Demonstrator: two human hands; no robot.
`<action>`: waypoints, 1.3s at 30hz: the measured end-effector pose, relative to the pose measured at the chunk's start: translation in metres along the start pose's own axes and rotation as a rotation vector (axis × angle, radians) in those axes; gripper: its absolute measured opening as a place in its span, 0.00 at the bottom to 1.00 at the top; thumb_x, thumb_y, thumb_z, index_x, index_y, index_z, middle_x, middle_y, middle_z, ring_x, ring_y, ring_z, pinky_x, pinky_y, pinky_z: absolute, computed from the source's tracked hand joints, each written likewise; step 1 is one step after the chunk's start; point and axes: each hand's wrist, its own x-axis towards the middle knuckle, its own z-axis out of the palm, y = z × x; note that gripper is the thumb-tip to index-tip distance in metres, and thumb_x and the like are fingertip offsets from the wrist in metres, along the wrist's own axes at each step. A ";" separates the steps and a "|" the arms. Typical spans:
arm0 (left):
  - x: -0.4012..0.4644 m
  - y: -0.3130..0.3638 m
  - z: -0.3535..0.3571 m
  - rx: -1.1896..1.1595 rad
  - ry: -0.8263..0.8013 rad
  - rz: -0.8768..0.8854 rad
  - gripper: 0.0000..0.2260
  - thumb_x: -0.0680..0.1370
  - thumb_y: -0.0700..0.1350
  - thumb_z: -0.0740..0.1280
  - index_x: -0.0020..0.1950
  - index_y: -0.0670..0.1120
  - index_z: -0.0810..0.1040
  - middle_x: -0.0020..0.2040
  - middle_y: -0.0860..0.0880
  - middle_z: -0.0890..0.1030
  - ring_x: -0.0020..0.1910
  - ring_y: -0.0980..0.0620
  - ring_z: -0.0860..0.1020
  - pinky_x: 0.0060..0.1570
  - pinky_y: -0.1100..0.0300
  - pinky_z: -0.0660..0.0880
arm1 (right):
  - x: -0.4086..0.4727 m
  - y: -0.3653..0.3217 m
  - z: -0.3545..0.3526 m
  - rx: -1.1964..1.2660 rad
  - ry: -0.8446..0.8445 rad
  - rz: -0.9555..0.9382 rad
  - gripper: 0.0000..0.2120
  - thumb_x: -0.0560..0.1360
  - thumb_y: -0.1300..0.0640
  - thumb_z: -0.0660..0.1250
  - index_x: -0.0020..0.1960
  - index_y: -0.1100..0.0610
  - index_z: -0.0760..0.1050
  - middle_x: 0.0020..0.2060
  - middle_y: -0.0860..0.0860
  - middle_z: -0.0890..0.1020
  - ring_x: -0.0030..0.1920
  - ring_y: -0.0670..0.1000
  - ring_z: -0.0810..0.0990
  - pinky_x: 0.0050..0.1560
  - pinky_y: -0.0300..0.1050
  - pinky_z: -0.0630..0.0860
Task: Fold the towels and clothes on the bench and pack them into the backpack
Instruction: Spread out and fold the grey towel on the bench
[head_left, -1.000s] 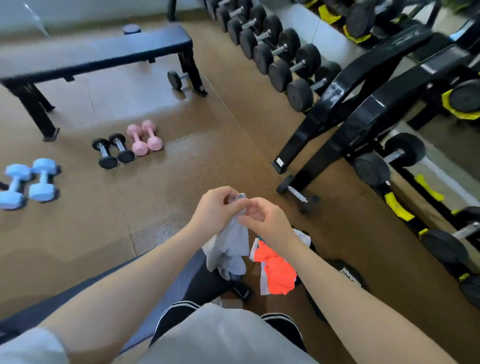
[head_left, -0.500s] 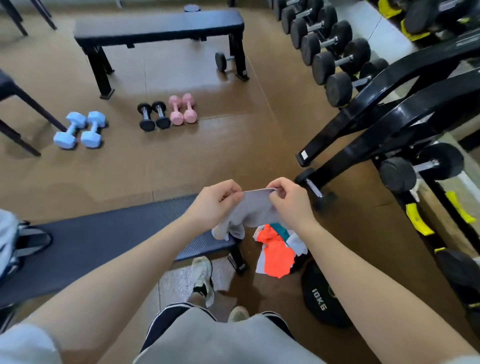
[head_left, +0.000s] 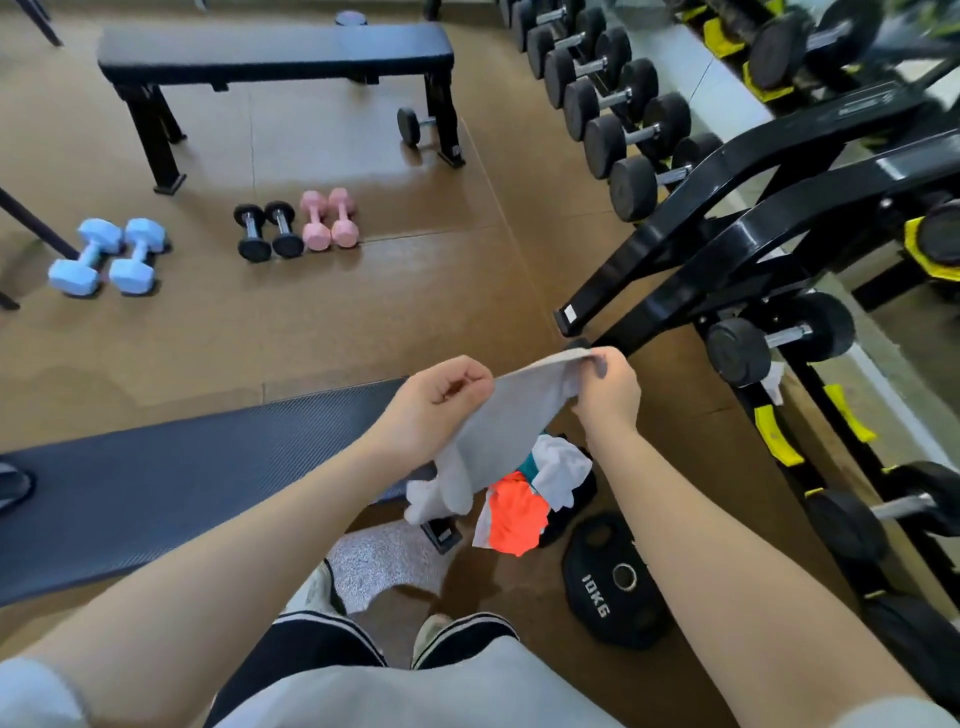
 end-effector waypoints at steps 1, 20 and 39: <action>0.002 -0.003 -0.008 -0.006 0.049 -0.004 0.07 0.79 0.42 0.62 0.42 0.49 0.75 0.34 0.57 0.72 0.32 0.63 0.68 0.34 0.73 0.65 | 0.004 -0.011 0.008 0.097 -0.014 0.022 0.07 0.79 0.57 0.55 0.47 0.52 0.72 0.41 0.49 0.76 0.47 0.54 0.77 0.47 0.50 0.79; -0.084 -0.319 -0.208 0.128 0.476 -0.669 0.05 0.80 0.47 0.58 0.46 0.49 0.71 0.36 0.48 0.77 0.38 0.45 0.76 0.40 0.52 0.70 | -0.039 -0.104 0.437 -0.278 -0.600 -0.406 0.11 0.76 0.60 0.62 0.55 0.57 0.81 0.54 0.58 0.77 0.51 0.53 0.75 0.42 0.32 0.63; -0.216 -0.565 -0.400 0.207 0.866 -1.159 0.10 0.81 0.49 0.56 0.55 0.44 0.70 0.44 0.40 0.77 0.43 0.37 0.76 0.38 0.51 0.66 | -0.208 -0.096 0.816 -0.639 -1.125 -0.744 0.15 0.78 0.62 0.58 0.63 0.56 0.75 0.59 0.54 0.79 0.60 0.55 0.75 0.56 0.41 0.66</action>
